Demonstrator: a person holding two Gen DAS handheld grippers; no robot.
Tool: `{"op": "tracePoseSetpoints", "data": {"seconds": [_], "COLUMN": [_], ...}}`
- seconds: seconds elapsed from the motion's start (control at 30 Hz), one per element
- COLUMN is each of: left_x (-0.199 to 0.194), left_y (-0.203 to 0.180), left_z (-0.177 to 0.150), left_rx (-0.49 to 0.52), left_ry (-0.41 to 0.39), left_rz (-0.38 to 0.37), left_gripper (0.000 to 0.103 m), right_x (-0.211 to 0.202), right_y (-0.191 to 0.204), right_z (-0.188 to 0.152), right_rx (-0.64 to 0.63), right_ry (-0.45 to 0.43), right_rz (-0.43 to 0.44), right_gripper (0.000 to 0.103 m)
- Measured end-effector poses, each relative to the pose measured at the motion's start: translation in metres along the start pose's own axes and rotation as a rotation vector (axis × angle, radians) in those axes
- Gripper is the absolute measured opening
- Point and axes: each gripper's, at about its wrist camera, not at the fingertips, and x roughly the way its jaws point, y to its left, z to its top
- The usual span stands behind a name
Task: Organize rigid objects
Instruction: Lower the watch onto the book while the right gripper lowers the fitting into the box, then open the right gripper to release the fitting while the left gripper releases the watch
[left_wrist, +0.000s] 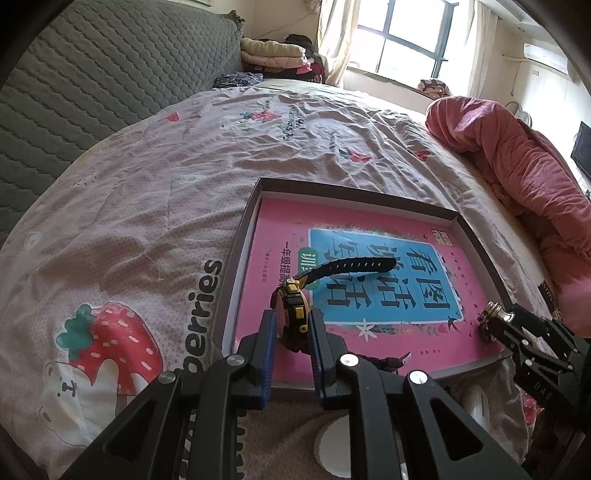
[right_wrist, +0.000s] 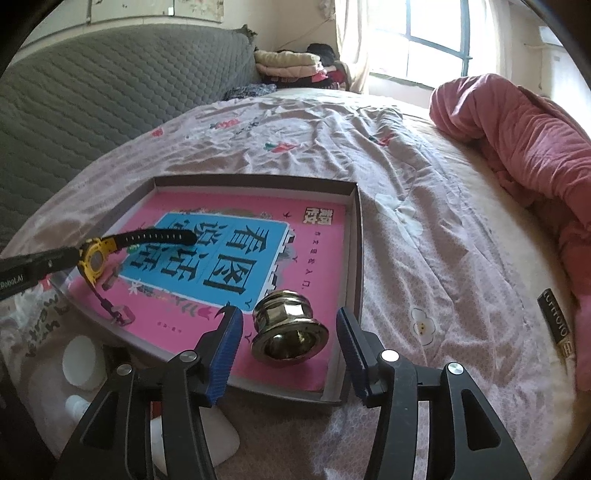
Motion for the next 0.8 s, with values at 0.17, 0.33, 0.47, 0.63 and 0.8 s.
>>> {"op": "tracePoseSetpoints", "data": {"seconds": [0.17, 0.33, 0.47, 0.63, 0.8], "left_x": [-0.003, -0.004, -0.006, -0.013, -0.022], "left_y": [-0.002, -0.008, -0.009, -0.010, -0.016], "left_z": [-0.002, -0.004, -0.006, -0.010, -0.013], "left_rx": [0.003, 0.025, 0.030, 0.035, 0.057], "left_ry": [-0.002, -0.004, -0.014, -0.030, -0.049], "left_rz": [-0.008, -0.020, -0.028, -0.034, -0.056], "left_gripper": [0.018, 0.018, 0.018, 0.018, 0.018], "right_x": [-0.001, -0.003, -0.006, -0.010, -0.016], "right_y": [0.001, -0.001, -0.003, -0.009, -0.015], "right_z": [0.000, 0.001, 0.002, 0.002, 0.003], "right_rx": [-0.003, 0.007, 0.017, 0.041, 0.071], "right_ry": [-0.007, -0.024, -0.037, -0.054, -0.076], "right_rz": [-0.001, 0.003, 0.000, -0.009, -0.001], "right_gripper": [0.055, 0.058, 0.059, 0.063, 0.064]}}
